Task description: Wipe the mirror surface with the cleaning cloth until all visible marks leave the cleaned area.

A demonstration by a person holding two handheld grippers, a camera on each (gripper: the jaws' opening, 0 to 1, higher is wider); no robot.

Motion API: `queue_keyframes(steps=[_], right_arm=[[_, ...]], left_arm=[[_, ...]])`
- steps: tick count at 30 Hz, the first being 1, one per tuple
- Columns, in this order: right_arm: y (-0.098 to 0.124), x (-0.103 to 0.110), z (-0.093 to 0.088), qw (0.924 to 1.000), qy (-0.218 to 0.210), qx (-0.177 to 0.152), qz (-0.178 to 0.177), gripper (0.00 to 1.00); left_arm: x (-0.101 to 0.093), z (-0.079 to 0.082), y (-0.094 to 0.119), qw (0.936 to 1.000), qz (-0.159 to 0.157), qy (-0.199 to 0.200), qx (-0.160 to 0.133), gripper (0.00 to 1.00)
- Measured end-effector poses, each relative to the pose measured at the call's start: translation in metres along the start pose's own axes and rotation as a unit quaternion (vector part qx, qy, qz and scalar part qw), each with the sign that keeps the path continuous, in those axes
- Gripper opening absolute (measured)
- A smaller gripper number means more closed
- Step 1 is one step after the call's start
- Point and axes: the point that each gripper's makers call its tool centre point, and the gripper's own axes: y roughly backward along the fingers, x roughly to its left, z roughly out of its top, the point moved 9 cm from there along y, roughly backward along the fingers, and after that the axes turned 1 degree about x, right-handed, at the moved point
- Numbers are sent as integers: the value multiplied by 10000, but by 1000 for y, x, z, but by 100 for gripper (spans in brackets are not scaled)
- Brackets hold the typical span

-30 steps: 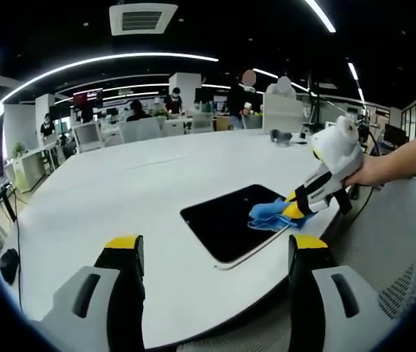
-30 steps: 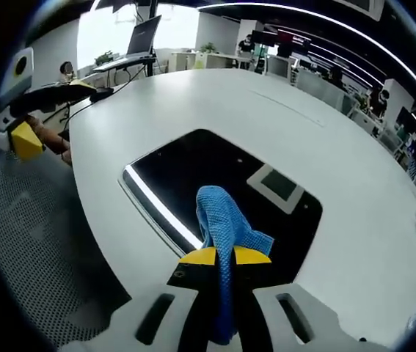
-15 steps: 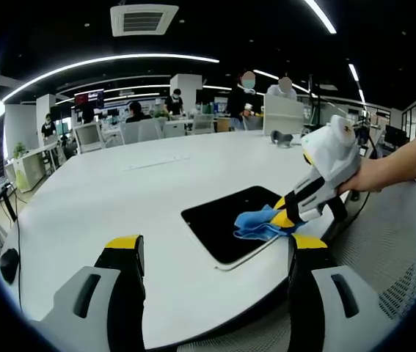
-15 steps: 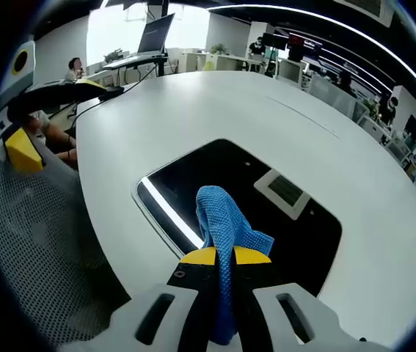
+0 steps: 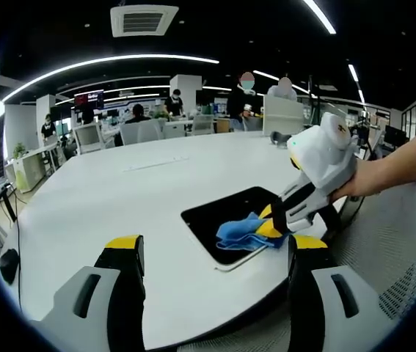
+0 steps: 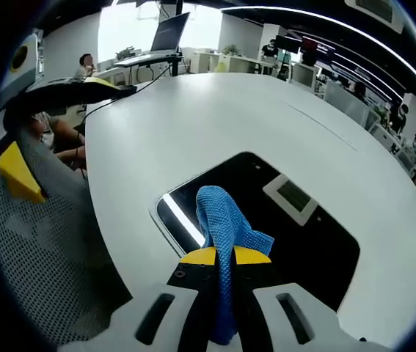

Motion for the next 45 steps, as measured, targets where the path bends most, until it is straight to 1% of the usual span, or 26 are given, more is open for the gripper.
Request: queue_keyframes(steps=[6,13,20,25,27,31,37,41,45], right_arm=[[-6,8,9,9999,98,-1,105,0],[-12,22,19,9996,81,-102,257,1],[-19,34,30,9988,269,-68,403,1],[-21,40,33,9984,342,-109,427,1],[-21,40,31,9982,405,-164,403,1],[-20,38,29,9981,324,-293,437,0],[-21,38,30,9976,441,-271,457,0],[-21,37,30,9964,620,-294,498,0],[-23,34,32,9961,621,-290,548,0]], left_arm=[[0,0,0,10000,-11,5,10,78],[0,-1,0,10000,-23,7,15,78],[0,-1,0,10000,-22,10,13,78],[0,-1,0,10000,-32,8,21,78],[0,-1,0,10000,-33,11,24,78],[0,-1,0,10000,-42,11,20,78],[0,-1,0,10000,-50,9,17,78],[-1,-1,0,10000,-50,9,24,77],[0,-1,0,10000,-28,11,11,77]])
